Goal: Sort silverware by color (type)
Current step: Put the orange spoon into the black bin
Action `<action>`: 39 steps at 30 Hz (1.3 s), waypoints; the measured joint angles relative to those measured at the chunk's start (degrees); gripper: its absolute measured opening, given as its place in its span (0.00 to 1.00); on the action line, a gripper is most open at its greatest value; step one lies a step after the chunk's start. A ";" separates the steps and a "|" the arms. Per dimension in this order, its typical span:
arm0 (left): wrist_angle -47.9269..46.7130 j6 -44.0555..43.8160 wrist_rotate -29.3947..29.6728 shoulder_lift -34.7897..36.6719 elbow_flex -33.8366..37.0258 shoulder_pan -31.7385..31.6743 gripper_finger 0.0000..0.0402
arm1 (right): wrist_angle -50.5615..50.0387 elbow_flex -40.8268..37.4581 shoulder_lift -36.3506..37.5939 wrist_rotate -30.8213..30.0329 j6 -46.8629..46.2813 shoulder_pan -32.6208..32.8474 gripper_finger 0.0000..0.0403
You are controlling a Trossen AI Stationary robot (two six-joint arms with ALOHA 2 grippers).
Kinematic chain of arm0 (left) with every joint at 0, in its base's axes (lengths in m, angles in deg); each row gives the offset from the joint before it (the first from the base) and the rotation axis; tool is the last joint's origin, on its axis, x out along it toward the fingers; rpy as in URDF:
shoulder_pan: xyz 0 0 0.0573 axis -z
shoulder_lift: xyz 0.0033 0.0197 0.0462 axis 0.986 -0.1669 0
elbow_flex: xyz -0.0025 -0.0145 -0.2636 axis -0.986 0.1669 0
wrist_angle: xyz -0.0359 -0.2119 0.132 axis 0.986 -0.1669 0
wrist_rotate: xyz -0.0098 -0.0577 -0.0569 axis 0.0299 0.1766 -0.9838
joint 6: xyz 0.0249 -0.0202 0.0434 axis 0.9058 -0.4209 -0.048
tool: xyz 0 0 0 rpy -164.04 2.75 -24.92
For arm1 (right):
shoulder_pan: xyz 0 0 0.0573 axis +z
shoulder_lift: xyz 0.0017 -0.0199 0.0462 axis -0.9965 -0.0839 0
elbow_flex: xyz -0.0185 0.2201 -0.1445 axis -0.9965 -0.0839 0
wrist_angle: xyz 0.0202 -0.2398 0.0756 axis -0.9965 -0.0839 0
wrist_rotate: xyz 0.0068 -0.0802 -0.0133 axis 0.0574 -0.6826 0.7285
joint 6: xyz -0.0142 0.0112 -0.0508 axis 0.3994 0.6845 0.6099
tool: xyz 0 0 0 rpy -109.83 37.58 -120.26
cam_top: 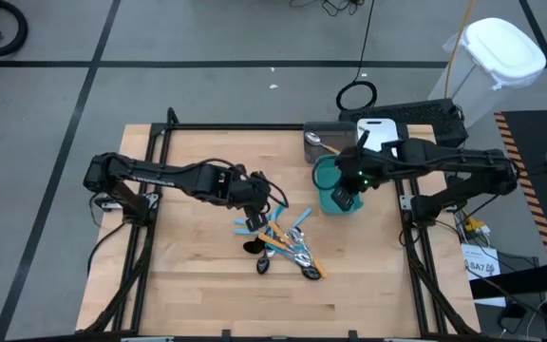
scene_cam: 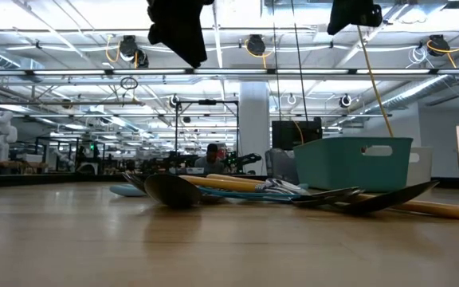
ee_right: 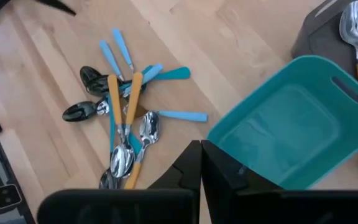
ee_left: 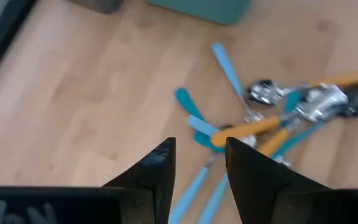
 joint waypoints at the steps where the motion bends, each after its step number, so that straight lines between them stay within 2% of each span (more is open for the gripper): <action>1: -0.13 -0.24 -0.16 -0.02 0.00 0.56 0.35 | -0.15 0.00 0.00 -0.83 -0.42 0.59 0.01; 3: -0.23 -0.40 -1.74 -0.02 0.00 1.35 0.35 | -0.19 0.00 0.00 -1.35 -1.14 1.51 0.01; 7: -0.09 1.40 -9.47 -0.02 0.00 1.38 0.35 | -0.22 0.00 0.00 -2.78 -2.11 3.35 0.01; 14: 7.06 12.10 -11.17 -1.05 -0.02 2.21 0.35 | -0.81 0.00 -0.33 -2.81 3.18 4.52 0.01; 20: 13.17 13.48 -16.90 -6.11 0.02 2.93 0.35 | -4.15 0.00 -0.31 -2.82 1.48 5.07 0.01; 27: 17.31 12.33 -18.86 -12.48 0.08 5.22 0.35 | -10.06 0.00 -0.31 -2.73 3.10 6.81 0.01; 35: 23.46 11.83 -20.26 -13.22 0.08 4.96 0.35 | -12.68 0.00 -0.06 -2.48 1.76 7.40 0.01; 39: 21.32 13.66 -20.09 -13.22 0.07 3.63 0.35 | -13.29 0.00 0.56 -2.52 1.21 7.40 0.01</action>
